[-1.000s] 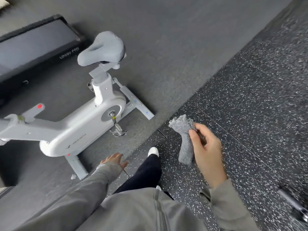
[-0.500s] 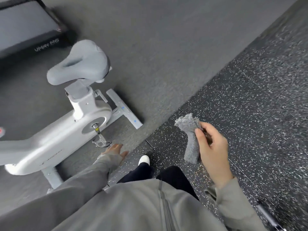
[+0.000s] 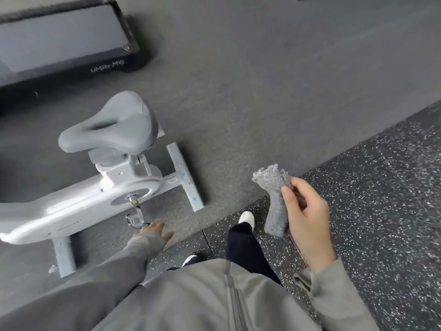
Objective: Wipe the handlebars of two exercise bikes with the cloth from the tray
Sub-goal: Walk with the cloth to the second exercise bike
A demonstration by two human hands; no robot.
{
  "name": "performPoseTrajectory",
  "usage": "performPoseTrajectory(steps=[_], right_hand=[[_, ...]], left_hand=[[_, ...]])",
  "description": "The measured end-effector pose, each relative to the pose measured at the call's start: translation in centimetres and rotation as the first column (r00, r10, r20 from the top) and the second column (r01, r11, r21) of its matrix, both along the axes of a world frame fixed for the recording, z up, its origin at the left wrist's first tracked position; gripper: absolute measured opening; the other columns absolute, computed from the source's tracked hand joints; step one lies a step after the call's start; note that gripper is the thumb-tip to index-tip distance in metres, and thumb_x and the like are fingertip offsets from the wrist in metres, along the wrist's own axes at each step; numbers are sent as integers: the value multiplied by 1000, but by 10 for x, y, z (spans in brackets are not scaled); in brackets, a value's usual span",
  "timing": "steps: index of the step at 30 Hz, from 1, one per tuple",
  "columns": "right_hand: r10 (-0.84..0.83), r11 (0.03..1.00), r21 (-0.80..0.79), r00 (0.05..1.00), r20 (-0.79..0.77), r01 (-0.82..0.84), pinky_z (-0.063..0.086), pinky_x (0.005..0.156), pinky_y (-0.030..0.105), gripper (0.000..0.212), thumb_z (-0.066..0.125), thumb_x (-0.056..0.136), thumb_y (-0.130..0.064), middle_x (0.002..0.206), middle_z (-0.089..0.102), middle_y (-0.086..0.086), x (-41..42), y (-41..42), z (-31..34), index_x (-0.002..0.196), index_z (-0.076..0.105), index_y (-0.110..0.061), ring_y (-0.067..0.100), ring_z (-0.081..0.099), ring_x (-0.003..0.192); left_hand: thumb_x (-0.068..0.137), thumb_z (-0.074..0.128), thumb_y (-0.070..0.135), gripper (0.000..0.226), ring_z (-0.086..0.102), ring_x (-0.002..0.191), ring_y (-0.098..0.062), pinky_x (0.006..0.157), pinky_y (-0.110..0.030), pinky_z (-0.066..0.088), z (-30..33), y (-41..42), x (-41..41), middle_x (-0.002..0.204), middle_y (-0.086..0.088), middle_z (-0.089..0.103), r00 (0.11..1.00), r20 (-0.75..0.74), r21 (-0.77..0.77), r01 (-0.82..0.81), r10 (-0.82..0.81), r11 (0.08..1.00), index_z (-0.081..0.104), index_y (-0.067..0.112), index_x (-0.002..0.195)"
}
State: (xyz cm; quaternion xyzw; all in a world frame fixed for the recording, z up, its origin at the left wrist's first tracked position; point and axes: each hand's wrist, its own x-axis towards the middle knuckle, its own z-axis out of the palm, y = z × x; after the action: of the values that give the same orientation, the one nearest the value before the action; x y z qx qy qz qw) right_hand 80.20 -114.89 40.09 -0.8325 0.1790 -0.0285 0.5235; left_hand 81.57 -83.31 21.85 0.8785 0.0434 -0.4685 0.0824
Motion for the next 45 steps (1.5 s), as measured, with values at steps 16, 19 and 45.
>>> performPoseTrajectory(steps=[16, 19, 45], right_hand=[[282, 958, -59, 959, 31, -279, 49, 77, 30, 18, 53, 94, -13, 96, 68, 8, 241, -150, 3, 106, 65, -11, 15, 63, 85], [314, 948, -67, 948, 43, -311, 48, 78, 27, 19, 53, 93, -18, 96, 68, 6, 289, -145, -3, 105, 65, -13, 14, 64, 86], [841, 541, -176, 521, 147, -823, 47, 77, 25, 16, 56, 91, -5, 90, 66, 2, 772, -15, -21, 102, 67, -11, 18, 62, 84]], left_hand=[[94, 31, 53, 59, 12, 144, -19, 118, -43, 14, 18, -183, 199, 157, 4, 10, 966, 134, -75, -212, 221, 974, 22, 24, 144], [94, 30, 53, 59, 16, 143, -21, 117, -43, 17, 0, -178, 234, 157, 2, 13, 958, 105, -68, -262, 268, 963, 23, 23, 144], [93, 35, 54, 58, 22, 141, -21, 116, -38, 21, -16, -127, 537, 154, 0, 23, 535, 158, 6, -841, 830, 541, 30, 23, 141]])
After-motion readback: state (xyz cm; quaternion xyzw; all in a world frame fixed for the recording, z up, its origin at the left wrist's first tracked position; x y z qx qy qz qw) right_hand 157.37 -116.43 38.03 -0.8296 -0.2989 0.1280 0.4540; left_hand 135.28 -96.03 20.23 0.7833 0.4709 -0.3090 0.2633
